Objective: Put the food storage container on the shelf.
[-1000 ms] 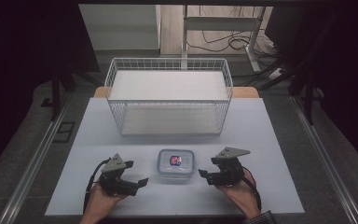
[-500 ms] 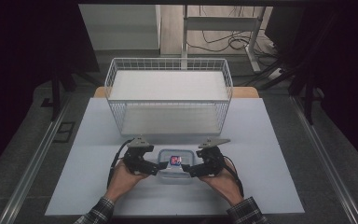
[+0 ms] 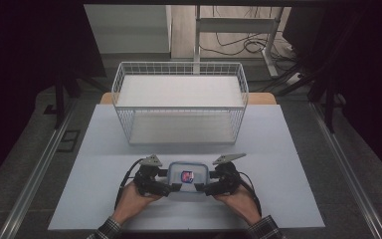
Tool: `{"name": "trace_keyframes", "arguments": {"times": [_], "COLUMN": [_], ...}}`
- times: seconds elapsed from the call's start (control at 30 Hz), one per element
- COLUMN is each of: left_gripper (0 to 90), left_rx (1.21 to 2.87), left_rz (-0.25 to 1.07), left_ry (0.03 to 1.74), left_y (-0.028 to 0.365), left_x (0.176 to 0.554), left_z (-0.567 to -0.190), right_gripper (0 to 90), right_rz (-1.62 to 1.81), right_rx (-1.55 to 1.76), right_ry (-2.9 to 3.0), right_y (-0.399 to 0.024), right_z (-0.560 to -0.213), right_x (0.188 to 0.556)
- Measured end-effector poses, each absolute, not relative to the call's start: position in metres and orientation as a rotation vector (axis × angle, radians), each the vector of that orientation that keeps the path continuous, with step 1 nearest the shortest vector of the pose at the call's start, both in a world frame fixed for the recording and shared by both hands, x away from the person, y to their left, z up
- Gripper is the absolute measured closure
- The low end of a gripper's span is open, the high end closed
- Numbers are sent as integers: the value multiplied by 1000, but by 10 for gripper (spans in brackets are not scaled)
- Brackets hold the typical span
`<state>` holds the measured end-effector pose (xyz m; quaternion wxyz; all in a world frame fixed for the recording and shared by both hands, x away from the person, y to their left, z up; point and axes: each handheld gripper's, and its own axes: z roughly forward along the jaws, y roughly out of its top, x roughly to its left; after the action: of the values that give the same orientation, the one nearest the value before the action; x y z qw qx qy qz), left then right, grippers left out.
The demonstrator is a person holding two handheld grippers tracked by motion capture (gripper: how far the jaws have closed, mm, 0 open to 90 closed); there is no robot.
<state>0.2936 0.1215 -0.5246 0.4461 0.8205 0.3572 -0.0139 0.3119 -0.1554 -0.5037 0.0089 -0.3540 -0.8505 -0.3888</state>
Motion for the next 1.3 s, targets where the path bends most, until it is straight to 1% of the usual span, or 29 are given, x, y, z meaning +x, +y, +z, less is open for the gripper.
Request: {"name": "trace_keyframes", "arguments": {"times": [0.17,0.27,0.3,0.47,0.6,0.87,1.07,1.17,1.23,1.3], "left_gripper": [394,474,491,528,560,561,580,587,587,587], "left_rx": [1994,1967,1959,1912,1883,1851,1805,1802,1805,1803], "left_rz": [-70,-103,-109,-158,-198,-215,-285,-286,-269,-257], "left_ry": [895,895,896,909,909,924,926,921,916,925], "left_y": [131,137,138,143,148,149,154,154,153,152], "left_x": [292,292,291,290,291,291,296,296,295,295], "left_z": [-522,-521,-522,-525,-528,-531,-535,-535,-535,-535], "right_gripper": [440,509,534,603,605,600,589,574,588,648], "right_rz": [-1261,-1287,-1303,-1334,-1347,-1372,-1387,-1395,-1396,-1413], "right_rx": [-1105,-1101,-1105,-1140,-1158,-1196,-1181,-1182,-1187,-1199], "right_ry": [-2605,-2569,-2542,-2486,-2442,-2350,-2335,-2318,-2307,-2297], "right_y": [-169,-175,-178,-184,-186,-189,-191,-192,-193,-193], "right_z": [-500,-498,-498,-497,-501,-506,-509,-511,-511,-510], "right_x": [309,310,310,310,312,314,317,318,319,319]}}
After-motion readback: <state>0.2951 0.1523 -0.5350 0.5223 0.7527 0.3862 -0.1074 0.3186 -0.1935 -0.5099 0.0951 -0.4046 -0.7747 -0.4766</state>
